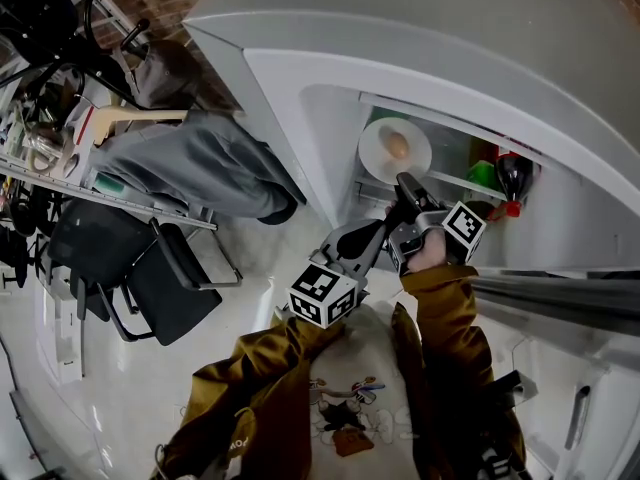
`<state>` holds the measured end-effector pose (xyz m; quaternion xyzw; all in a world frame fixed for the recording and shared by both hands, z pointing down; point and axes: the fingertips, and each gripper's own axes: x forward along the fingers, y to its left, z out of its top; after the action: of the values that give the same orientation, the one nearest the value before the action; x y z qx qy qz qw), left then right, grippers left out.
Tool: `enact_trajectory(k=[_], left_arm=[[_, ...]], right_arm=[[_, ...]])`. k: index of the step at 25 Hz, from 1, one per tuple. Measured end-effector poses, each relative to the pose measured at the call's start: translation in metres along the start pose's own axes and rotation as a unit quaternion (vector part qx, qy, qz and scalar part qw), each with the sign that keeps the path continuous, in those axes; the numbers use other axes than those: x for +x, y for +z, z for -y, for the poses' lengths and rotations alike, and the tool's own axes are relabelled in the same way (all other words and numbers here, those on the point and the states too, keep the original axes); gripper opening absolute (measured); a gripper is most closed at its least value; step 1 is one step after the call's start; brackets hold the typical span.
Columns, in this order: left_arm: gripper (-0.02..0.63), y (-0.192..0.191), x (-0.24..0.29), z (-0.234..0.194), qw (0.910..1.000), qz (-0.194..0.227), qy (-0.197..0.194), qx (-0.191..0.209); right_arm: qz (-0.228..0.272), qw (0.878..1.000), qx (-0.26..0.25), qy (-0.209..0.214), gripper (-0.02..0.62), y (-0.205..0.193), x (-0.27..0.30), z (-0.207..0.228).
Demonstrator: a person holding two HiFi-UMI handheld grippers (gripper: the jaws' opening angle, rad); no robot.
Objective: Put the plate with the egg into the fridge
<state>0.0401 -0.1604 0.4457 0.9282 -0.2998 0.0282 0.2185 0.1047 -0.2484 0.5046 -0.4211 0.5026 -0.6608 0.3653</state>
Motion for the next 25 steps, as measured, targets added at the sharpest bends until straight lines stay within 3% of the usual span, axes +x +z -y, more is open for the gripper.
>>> enact_trajectory(k=[7,8,9,15,25], left_arm=[[0.006,0.0,-0.002,-0.001,1.0,0.0,0.004,-0.002],[0.006,0.0,-0.002,-0.001,1.0,0.001,0.005,-0.002],[0.007,0.001,-0.003,-0.002,1.0,0.001,0.006,-0.001],[0.006,0.002,-0.002,-0.004,1.0,0.002,0.008,-0.002],[0.006,0.002,0.0,-0.003,1.0,-0.001,0.007,-0.002]], right_arm=[[-0.012,1.0,0.006,-0.004,0.087,-0.008,0.003,0.004],[-0.012,1.0,0.008,-0.002,0.024,-0.008,0.003,0.003],[-0.011,1.0,0.008,-0.001,0.02,-0.008,0.004,0.003],[0.001,1.0,0.007,0.022,0.017,-0.003,0.006,-0.005],[0.007,1.0,0.021,0.018,0.017,0.006,0.011,-0.009]])
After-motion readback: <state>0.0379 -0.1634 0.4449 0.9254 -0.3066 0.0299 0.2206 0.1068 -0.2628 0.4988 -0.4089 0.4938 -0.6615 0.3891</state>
